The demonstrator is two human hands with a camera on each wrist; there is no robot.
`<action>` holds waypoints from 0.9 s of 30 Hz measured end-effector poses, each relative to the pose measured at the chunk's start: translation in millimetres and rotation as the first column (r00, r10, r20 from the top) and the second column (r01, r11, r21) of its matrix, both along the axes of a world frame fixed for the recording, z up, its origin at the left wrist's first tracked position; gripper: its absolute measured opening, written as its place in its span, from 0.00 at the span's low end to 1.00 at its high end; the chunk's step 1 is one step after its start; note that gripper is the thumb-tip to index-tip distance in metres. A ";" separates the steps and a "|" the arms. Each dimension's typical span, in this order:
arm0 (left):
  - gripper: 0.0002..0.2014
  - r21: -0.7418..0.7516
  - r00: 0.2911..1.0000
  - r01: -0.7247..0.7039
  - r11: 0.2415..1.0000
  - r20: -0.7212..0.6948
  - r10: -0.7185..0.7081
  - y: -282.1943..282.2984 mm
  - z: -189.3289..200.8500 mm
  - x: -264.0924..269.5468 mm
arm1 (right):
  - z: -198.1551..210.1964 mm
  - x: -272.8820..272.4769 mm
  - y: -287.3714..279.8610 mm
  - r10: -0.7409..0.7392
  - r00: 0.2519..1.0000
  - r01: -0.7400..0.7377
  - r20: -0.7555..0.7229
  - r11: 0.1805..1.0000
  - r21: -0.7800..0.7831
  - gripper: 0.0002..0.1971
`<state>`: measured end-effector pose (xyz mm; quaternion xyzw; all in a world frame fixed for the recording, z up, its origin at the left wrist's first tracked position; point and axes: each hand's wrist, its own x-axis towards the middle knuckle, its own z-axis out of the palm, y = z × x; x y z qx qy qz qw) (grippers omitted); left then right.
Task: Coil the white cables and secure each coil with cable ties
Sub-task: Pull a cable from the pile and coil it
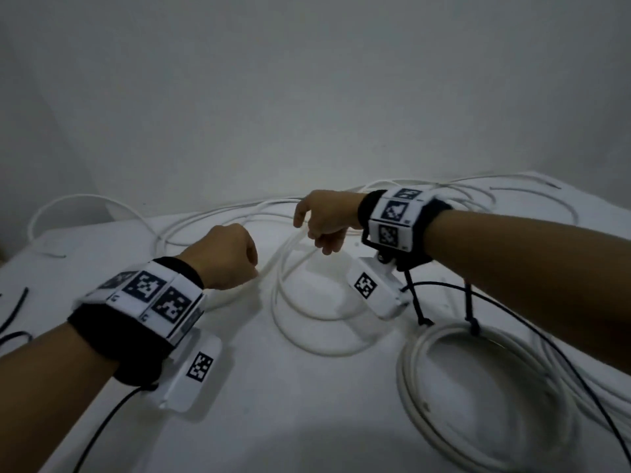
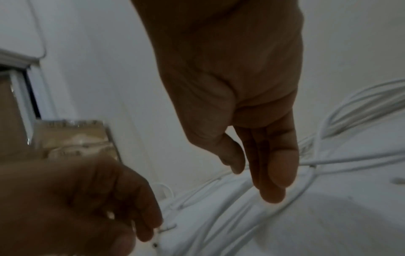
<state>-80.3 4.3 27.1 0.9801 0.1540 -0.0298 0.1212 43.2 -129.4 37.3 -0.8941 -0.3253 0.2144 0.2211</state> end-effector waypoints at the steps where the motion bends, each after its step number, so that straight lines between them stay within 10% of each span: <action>1: 0.11 0.019 1.000 0.007 1.000 -0.007 -0.007 2.8 -2.7 5.6 | -5.2 7.6 12.2 0.015 1.000 -0.014 0.024 0.998 -0.053 0.20; 7: 0.11 0.044 1.000 0.017 0.999 -0.005 -0.017 7.6 -12.4 25.1 | -6.3 18.1 42.4 0.353 0.881 -0.112 0.315 0.803 -0.585 0.07; 13: 0.26 -0.181 0.985 0.032 0.983 0.175 0.000 -18.6 4.1 28.8 | 40.9 17.9 12.9 0.441 0.566 -0.117 0.697 0.880 -0.461 0.03; 15: 0.10 -0.570 0.936 0.090 0.817 0.329 0.126 -38.7 25.9 28.6 | 71.6 12.6 -4.8 0.430 0.417 -0.143 0.801 0.901 -0.410 0.06; 18: 0.14 -0.869 0.902 0.226 0.441 0.358 0.242 -66.1 65.2 27.6 | 100.4 7.2 -33.6 0.439 0.289 -0.120 0.850 0.898 -0.423 0.06; 22: 0.13 -0.824 0.827 0.364 0.434 0.501 0.255 -92.6 90.6 22.4 | 123.7 6.8 -76.8 0.242 0.284 -0.012 0.928 0.968 -0.249 0.08; 27: 0.14 -0.786 0.670 0.472 0.399 0.614 0.417 -81.3 100.2 1.6 | 142.4 38.9 -167.9 -0.285 0.470 0.379 0.835 0.920 0.101 0.10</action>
